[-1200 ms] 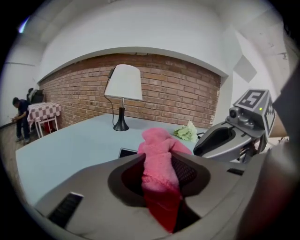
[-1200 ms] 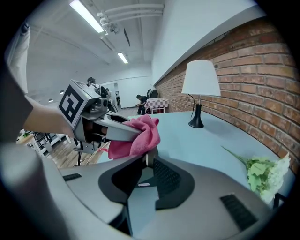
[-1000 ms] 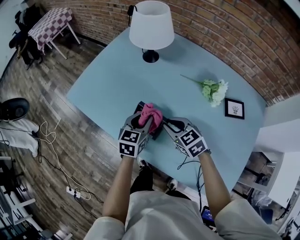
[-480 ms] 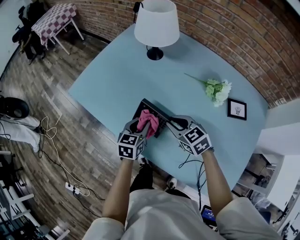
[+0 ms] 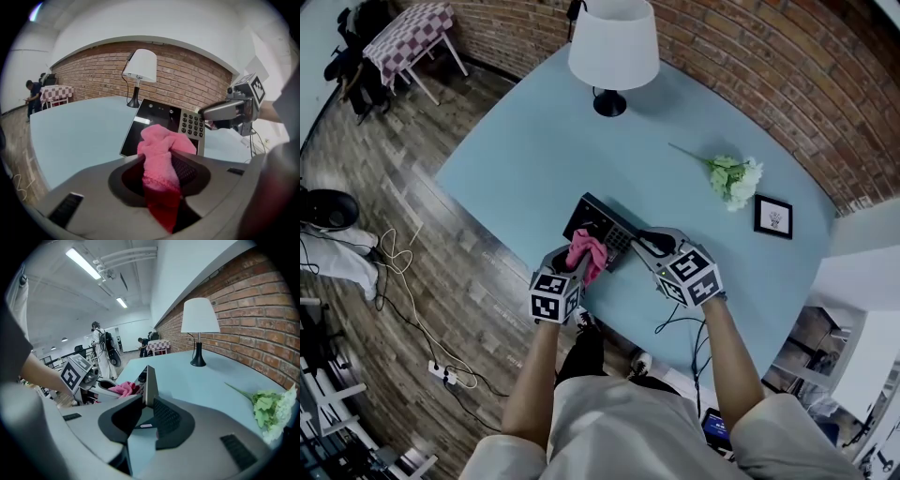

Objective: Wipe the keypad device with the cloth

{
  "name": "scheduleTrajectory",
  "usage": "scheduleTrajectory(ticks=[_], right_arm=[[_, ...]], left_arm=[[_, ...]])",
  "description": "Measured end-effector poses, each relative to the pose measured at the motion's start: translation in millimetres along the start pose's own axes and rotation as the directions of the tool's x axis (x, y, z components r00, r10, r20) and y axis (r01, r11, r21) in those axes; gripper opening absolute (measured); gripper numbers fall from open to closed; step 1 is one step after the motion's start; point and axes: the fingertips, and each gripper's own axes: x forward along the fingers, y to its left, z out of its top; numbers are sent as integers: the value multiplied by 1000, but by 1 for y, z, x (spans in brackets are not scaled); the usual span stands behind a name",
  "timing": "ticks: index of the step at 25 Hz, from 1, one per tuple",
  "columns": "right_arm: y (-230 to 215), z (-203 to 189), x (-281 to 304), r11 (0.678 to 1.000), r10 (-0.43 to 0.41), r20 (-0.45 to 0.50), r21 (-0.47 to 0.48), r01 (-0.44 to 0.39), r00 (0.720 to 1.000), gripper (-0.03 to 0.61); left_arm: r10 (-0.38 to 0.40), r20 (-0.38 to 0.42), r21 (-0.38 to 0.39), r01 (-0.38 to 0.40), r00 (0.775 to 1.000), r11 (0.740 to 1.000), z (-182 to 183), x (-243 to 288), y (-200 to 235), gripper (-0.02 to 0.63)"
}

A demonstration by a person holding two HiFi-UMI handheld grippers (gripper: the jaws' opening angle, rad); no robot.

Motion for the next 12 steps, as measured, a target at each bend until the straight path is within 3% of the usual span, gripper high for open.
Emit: scheduleTrajectory(ticks=[9,12], right_arm=[[2,1,1,999,-32,14,-15,32,999,104],[2,1,-1,999,-41,40,-20,42,998,103]], left_arm=[[26,-69,67,-22,997,998,-12,-7,5,170],[23,-23,84,-21,999,996,7,-18,1,170]])
